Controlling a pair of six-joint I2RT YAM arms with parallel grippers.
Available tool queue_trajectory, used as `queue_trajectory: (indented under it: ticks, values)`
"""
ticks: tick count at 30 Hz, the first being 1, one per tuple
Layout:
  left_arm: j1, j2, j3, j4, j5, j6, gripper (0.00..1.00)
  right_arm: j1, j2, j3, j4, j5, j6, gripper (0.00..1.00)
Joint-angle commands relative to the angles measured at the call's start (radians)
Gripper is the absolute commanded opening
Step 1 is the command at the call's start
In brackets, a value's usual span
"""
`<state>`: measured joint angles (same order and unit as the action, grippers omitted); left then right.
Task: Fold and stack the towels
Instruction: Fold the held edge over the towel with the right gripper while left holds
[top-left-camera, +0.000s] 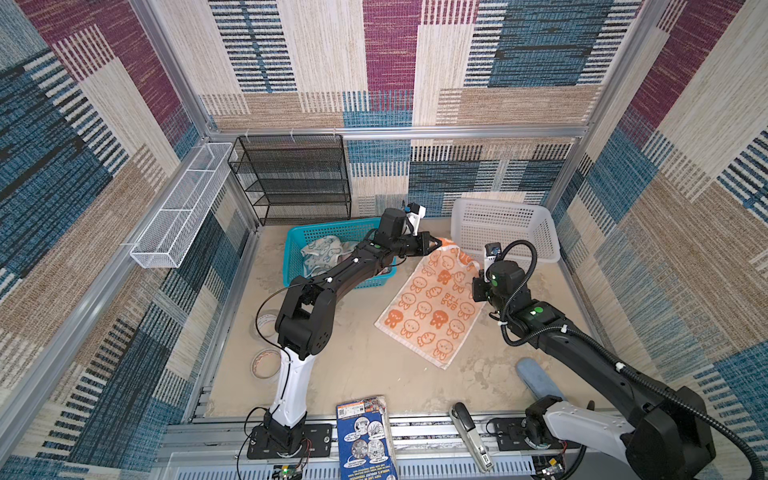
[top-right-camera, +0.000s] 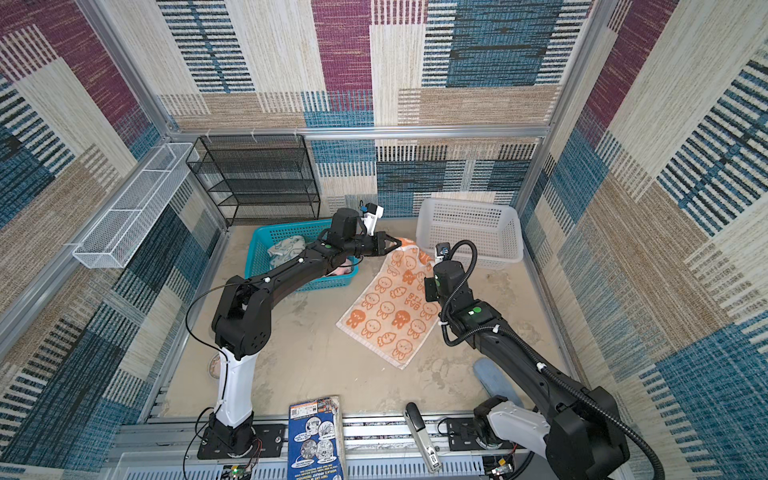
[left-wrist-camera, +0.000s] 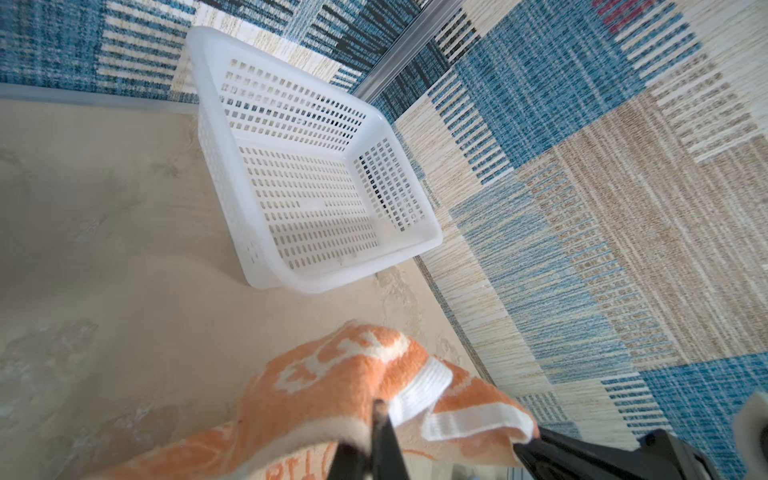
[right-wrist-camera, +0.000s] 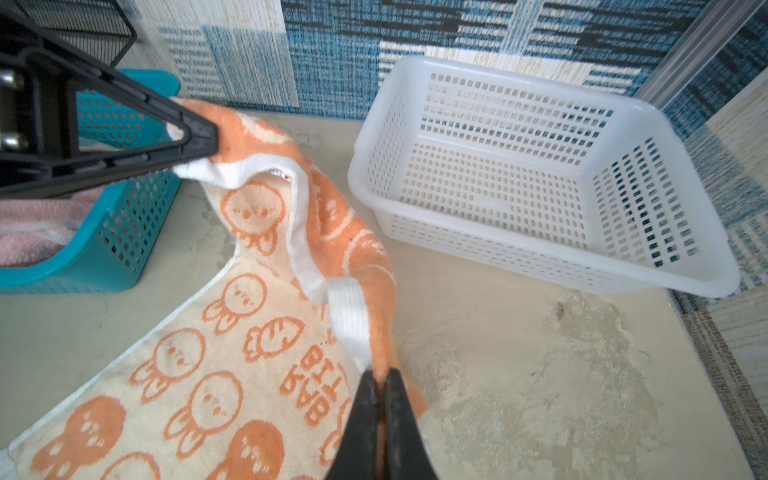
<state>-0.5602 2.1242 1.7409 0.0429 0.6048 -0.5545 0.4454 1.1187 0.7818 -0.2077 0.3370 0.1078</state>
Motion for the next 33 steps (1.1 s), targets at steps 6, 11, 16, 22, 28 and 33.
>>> queue_trajectory:
  ticks: [6, 11, 16, 22, 28, 33]
  values:
    - [0.009, -0.052, -0.023, -0.171, 0.032, 0.116, 0.00, 0.000, -0.061, -0.060, -0.034, -0.204, 0.039, 0.00]
    - [0.028, -0.094, -0.058, -0.323, 0.068, 0.143, 0.00, -0.001, -0.091, -0.087, -0.045, -0.290, 0.106, 0.00]
    - [0.041, -0.101, -0.058, -0.487, 0.119, 0.232, 0.00, -0.001, -0.139, -0.146, -0.021, -0.395, 0.180, 0.00]
    - [0.046, -0.100, -0.063, -0.663, 0.107, 0.375, 0.00, -0.001, -0.153, -0.230, 0.018, -0.507, 0.250, 0.00]
    - [0.067, -0.128, -0.121, -0.716, 0.049, 0.441, 0.00, 0.010, -0.180, -0.289, 0.039, -0.559, 0.310, 0.00]
    - [0.077, -0.132, -0.138, -0.758, -0.008, 0.470, 0.00, 0.036, -0.177, -0.303, 0.018, -0.561, 0.316, 0.00]
